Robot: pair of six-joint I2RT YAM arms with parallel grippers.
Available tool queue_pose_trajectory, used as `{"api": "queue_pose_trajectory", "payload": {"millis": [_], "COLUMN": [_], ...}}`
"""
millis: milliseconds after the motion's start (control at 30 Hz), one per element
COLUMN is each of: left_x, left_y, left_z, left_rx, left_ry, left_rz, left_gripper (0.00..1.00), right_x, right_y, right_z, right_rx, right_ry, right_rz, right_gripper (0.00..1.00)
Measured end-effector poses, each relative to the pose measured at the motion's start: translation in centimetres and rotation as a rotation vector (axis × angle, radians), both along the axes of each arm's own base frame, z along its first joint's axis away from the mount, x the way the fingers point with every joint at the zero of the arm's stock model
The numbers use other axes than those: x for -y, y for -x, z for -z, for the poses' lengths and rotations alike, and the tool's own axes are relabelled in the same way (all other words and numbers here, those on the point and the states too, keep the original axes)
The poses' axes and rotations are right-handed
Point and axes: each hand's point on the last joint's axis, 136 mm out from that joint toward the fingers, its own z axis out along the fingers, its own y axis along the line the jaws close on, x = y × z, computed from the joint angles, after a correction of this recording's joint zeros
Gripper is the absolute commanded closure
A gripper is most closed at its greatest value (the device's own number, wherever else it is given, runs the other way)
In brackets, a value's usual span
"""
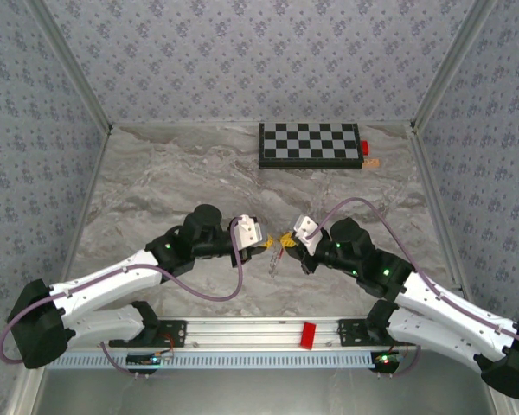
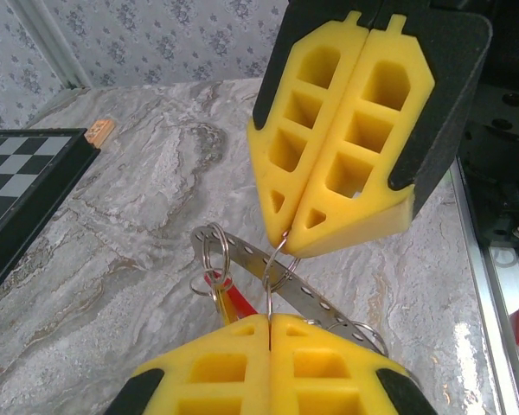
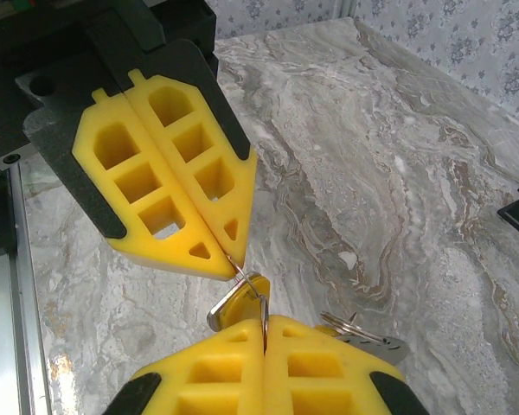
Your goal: Put the keys on the keyring
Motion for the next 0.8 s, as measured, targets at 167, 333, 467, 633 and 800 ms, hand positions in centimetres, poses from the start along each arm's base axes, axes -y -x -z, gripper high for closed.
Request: {"api": "queue_pose_trajectory", "payload": {"millis": [167,333,467,633,800], "left_x": [0.0,0.0,0.01,0.1,0.17], "left_y": [0.0,-0.01,0.04,0.33,0.42], "left_z": [0.0,0.0,-0.01,0.0,0.13], "left_rx": [0.0,0.0,-0.001,-0.007,-0.012], "left_ry": [0.0,0.0,0.001,0.003,0.001], "left_rz": [0.0,0.0,0.002,0.019,0.026], "left_gripper": [1.0,1.0,1.0,1.0,1.0], "right_x": [0.0,0.0,-0.01,-0.04,-0.08], "right_y": [0.0,0.0,0.0,-0.01,0.01], "right_z": [0.0,0.01,0.03,0.08,0.13], "right_rx": [0.0,0.0,-0.001,-0.002,-0.004], "right_ry": [0.0,0.0,0.001,0.002,0.003], "right_rz": [0.0,0.0,0.0,-0.001,-0.003], "right_gripper": [1.0,1.0,1.0,1.0,1.0]}}
